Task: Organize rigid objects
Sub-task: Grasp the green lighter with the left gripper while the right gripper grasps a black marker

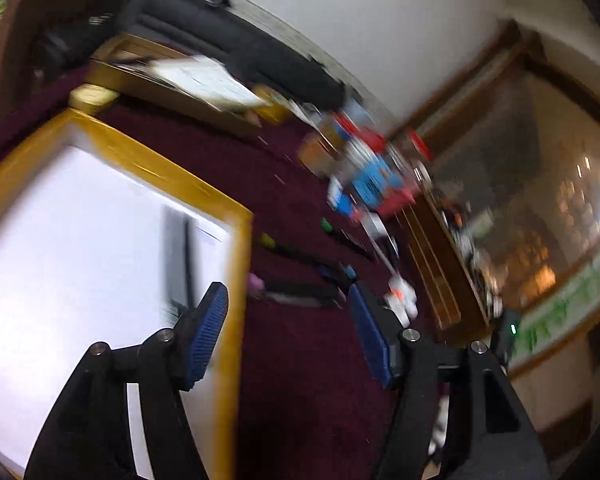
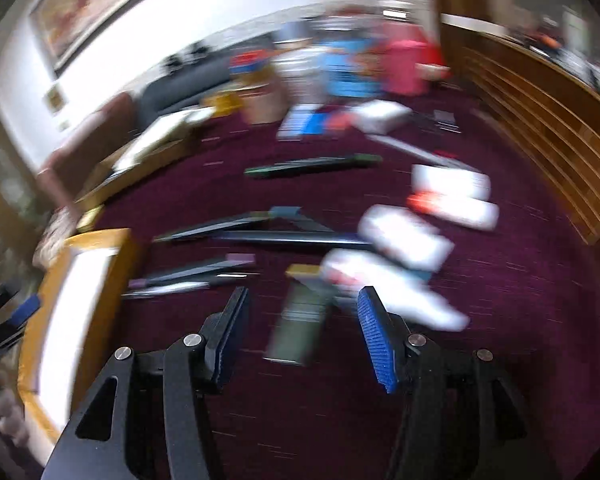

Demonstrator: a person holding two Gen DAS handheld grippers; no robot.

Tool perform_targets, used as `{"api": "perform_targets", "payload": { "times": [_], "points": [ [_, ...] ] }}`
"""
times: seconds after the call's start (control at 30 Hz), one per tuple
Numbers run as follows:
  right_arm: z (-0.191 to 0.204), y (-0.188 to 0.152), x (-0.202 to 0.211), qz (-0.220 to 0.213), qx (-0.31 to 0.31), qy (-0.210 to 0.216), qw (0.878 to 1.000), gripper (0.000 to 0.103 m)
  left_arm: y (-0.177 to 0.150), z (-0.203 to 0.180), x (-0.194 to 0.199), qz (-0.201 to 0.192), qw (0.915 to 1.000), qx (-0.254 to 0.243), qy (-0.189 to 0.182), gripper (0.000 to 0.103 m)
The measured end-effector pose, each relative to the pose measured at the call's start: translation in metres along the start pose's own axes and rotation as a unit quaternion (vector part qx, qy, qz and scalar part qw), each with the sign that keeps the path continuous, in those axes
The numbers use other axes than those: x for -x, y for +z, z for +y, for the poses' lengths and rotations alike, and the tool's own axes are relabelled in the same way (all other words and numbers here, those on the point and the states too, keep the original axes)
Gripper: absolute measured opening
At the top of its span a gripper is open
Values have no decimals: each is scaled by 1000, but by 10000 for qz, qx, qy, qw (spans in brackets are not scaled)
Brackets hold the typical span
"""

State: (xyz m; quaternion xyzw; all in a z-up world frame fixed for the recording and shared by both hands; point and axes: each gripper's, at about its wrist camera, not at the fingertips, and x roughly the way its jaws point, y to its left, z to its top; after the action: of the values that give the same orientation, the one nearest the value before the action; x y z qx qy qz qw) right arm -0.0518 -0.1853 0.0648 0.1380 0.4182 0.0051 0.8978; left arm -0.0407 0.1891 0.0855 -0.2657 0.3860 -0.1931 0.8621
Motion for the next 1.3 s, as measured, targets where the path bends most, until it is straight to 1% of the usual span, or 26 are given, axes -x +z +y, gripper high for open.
{"api": "perform_targets", "payload": {
  "times": [0.07, 0.13, 0.2, 0.27, 0.37, 0.4, 0.43, 0.47, 0.5, 0.57, 0.63, 0.67, 0.7, 0.73, 0.77, 0.83, 0.97, 1.03, 1.1, 1.17, 1.2, 1.23, 1.27, 1.3],
  "points": [
    [-33, -3, 5, 22, -172, -28, 9998, 50, -10, -25, -24, 236, 9994, -266, -14, 61],
    [-51, -8, 4, 49, -197, -34, 9998, 50, -25, -48, -50, 514, 9973, -516, 54, 61],
    [-61, -13, -2, 121, -194, 48, 9997, 50, -38, -67, -75, 760, 9946, -711, 47, 61],
    [-65, -16, -10, 265, -162, 135, 9994, 50, -49, -88, -102, 913, 9906, -1008, 156, 61],
    [-70, -23, -16, 426, 4, 274, 9987, 50, -65, -121, -137, 1070, 9813, -1563, 348, 61],
    [-70, -28, -17, 417, 52, 245, 9988, 48, -70, -132, -148, 1081, 9771, -1772, 462, 61],
    [-70, -28, -17, 362, 109, 186, 9991, 43, -75, -145, -160, 1112, 9723, -1979, 555, 61],
    [-72, -29, -17, 373, 123, 157, 9991, 35, -80, -153, -171, 1170, 9677, -2151, 599, 61],
    [-74, -29, -17, 395, 91, 199, 9990, 29, -85, -164, -186, 1222, 9609, -2379, 720, 61],
    [-77, -29, -14, 432, 46, 312, 9986, 19, -93, -174, -202, 1268, 9506, -2657, 982, 61],
    [-79, -31, -14, 470, 32, 363, 9982, 18, -102, -174, -220, 1398, 9426, -2805, 1150, 60],
    [-79, -32, -14, 474, 53, 364, 9982, 18, -105, -174, -223, 1372, 9397, -2887, 1212, 57],
    [-78, -33, -13, 476, 70, 359, 9982, 18, -108, -174, -219, 1223, 9366, -3034, 1256, 34],
    [-77, -34, -12, 490, 92, 356, 9981, 18, -109, -174, -217, 1176, 9335, -3115, 1333, 16],
    [-77, -35, -12, 504, 106, 366, 9980, 17, -108, -171, -213, 1191, 9337, -3126, 1280, 16],
    [-77, -38, -11, 555, 117, 410, 9975, 16, -104, -158, -200, 1344, 9410, -2918, 1066, 16],
    [-79, -50, -4, 679, 52, 621, 9957, 14, -105, -137, -170, 1429, 9479, -2670, 992, 17],
    [-76, -56, 0, 732, 126, 695, 9948, 15, -107, -128, -155, 1438, 9502, -2595, 954, 17],
    [-73, -58, 1, 756, 226, 679, 9946, 15, -105, -119, -152, 1448, 9551, -2418, 909, 17],
    [-69, -56, -1, 793, 283, 620, 9945, 18, -102, -118, -156, 1414, 9568, -2352, 955, 21],
    [-68, -54, -1, 798, 277, 604, 9946, 19, -100, -119, -159, 1399, 9576, -2310, 1006, 25],
    [-67, -52, -2, 786, 255, 581, 9949, 19, -98, -121, -165, 1392, 9574, -2294, 1065, 30],
    [-65, -50, -2, 773, 244, 560, 9951, 20, -98, -124, -170, 1410, 9556, -2342, 1102, 34],
    [-63, -49, -3, 766, 246, 525, 9954, 20, -99, -127, -174, 1398, 9533, -2431, 1122, 41]
  ]
}}
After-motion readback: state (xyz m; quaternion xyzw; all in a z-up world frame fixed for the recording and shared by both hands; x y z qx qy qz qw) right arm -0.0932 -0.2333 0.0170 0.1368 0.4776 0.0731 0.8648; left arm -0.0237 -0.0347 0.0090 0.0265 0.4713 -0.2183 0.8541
